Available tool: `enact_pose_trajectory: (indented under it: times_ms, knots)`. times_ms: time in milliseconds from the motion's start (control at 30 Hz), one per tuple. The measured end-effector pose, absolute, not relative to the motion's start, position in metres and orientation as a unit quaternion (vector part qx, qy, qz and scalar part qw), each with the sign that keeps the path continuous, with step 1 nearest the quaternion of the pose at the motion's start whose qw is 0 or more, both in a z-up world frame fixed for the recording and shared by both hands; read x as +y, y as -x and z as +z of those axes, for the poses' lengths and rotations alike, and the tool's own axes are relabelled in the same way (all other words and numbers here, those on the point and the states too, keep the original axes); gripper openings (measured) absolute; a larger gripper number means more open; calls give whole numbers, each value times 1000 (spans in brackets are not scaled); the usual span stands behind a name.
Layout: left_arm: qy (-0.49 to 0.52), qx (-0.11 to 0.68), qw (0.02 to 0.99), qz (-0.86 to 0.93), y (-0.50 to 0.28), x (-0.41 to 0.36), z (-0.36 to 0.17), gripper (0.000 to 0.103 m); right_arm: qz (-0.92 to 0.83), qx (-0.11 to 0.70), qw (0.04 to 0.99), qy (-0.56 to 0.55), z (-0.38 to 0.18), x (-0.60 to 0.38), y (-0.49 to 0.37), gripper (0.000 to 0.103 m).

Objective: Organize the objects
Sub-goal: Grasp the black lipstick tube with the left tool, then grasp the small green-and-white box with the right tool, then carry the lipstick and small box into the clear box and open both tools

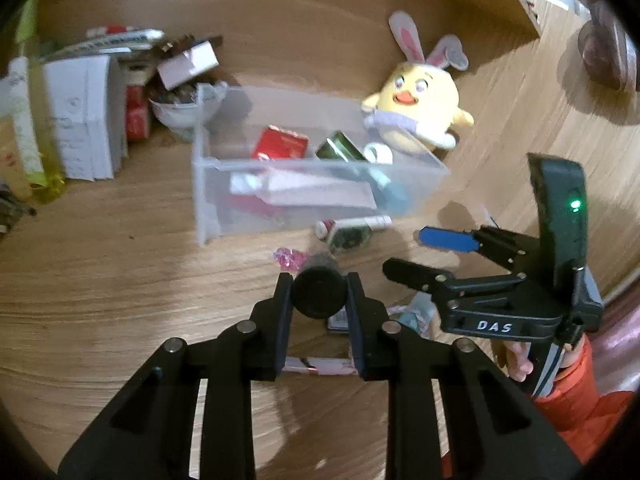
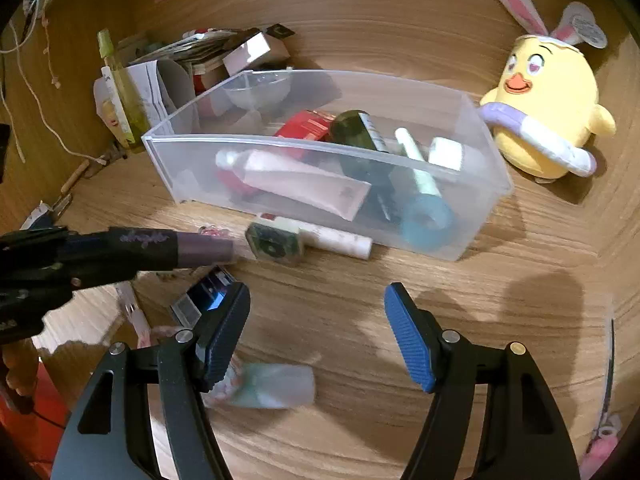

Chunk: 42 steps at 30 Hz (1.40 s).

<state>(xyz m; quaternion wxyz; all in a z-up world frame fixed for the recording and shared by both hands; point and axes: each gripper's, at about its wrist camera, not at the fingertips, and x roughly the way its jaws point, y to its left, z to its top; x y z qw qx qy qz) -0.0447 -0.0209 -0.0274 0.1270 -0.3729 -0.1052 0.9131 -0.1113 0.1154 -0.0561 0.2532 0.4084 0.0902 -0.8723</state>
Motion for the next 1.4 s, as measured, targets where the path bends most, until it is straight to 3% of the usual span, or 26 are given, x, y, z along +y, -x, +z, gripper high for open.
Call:
enact_pose_trajectory:
  times_ms: [300,567,1400]
  knots:
    - [356,-114,109,921,42,-41,-20,25,-862,83,266,-423,-66,91,134,57]
    - [348,-117,112,924,43,-46,-16,25,-868,88,247,-422,-73,79,139,33]
    - [289,-101,106,946,59,-26,36,25,-900,61,259,-344,-32,121,123,33]
